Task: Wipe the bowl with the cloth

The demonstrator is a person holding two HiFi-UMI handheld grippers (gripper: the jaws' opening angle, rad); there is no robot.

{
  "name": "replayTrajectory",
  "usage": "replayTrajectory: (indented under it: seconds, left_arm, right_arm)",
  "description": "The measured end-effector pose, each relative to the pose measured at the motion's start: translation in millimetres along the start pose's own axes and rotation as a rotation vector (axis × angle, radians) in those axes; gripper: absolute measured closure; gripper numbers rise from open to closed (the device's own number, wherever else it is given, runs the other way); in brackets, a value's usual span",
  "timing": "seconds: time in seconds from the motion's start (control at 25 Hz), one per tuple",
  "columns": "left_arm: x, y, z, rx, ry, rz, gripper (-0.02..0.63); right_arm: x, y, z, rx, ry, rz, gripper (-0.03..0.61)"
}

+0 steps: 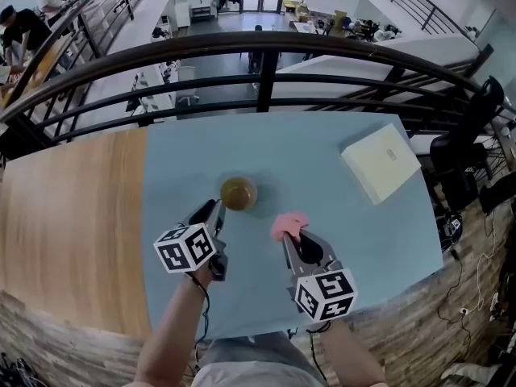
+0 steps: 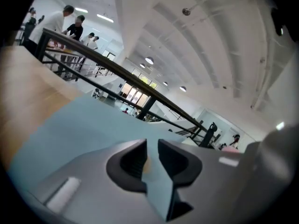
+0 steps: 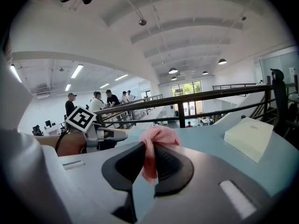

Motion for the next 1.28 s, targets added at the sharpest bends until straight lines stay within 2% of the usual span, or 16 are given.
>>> replayTrajectory:
  seconds: [0.12, 0.36, 0.6, 0.76, 0.96, 1.28]
  left_arm:
    - [-26.0, 27.1, -18.4, 0.108, 0.016, 0.008, 0.562]
    - [-91.3, 80.5, -64.3, 0.256, 0.146, 0.025, 0.592]
    - [-127.0, 119.7, -82.5, 0.485, 0.107, 0.006, 0.6]
    - [-144.9, 146.5, -96.7, 0.55, 0.125, 0.04, 0.6]
    - [-162.7, 170.6, -112.3, 0.634, 0.16, 0.064, 0.609]
    - [-180.9, 204.0, -105.4, 0.714, 0.162, 0.108, 0.611]
  right_arm:
    - [-17.2, -7.2, -20.9, -0.004, 0.029, -0.002, 0.529]
    - [-55.6, -27.7, -61.8, -0.049, 0.106, -0.008, 0.529]
    - [-100.6, -53.1, -101.4, -0.14, 0.191, -0.018, 0.529]
    - [-127.6, -67.0, -128.8, -0.159, 0.255, -0.039, 0.529]
    - [-149.9, -74.4, -153.7, -0.13, 0.31, -0.049, 0.529]
    - [-179.2, -82.2, -171.0, -0.115, 0.37, -0.071, 0.529]
Point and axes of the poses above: the fingertips, and each gripper's own axes: x forward along the fingers, y to its right, z out of its underside, the point moved 3 cm from there along -x, backward along the fingers, and after that the axes turned 14 degrees about z, right-handed, at the moved point
